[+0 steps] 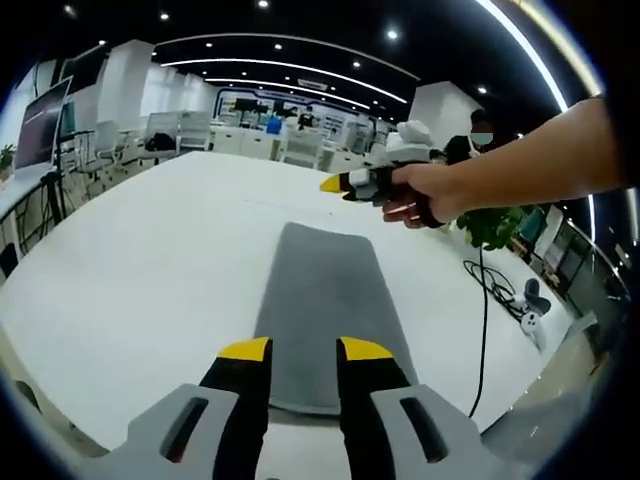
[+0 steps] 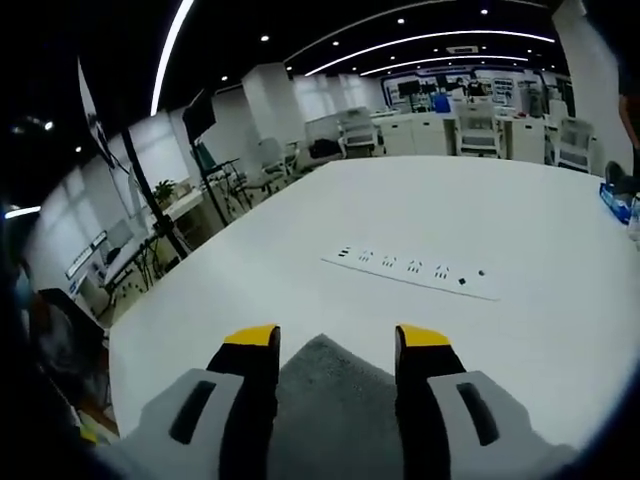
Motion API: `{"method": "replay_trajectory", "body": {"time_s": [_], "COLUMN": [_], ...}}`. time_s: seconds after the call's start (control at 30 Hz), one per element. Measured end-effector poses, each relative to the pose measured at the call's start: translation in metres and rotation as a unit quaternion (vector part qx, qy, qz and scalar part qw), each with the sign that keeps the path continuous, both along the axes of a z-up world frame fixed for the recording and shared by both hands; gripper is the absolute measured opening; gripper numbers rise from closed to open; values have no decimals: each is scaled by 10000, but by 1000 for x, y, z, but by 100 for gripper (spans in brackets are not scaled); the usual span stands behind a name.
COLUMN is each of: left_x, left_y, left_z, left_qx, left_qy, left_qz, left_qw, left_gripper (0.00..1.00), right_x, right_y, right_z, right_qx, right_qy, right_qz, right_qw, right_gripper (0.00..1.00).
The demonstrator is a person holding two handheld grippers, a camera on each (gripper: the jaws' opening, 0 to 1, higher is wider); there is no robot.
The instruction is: Fold the towel on the table until its edges align and the towel forms a compact rectangular stack.
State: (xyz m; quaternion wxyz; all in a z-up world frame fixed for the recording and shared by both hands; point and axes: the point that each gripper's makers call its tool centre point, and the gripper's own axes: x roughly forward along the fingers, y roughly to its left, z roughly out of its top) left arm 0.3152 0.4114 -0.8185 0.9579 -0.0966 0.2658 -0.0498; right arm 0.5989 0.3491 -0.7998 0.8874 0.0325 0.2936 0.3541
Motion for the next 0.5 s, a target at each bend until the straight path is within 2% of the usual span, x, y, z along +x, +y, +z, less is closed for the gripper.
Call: {"method": "replay_trajectory", "body": {"time_s": [0.27, 0.33, 0.5], "left_x": [6, 6, 8], "left_y": [13, 15, 19], "left_z": [2, 0, 3], "left_qx": [-19, 107, 99], "left_qy": [39, 77, 60], "left_qz": [-80, -166, -205], "left_qw": [10000, 9998, 9997], "left_gripper": [29, 30, 32], "right_x": [-15, -17, -13], "right_y": [-14, -19, -31], "right_z": [5, 8, 9], "right_qx": [-160, -165, -186], "right_qy": [-46, -46, -90], "right_qz": [168, 169, 138], "right_qw": [9997, 9997, 9997], "right_gripper": [54, 56, 57]}}
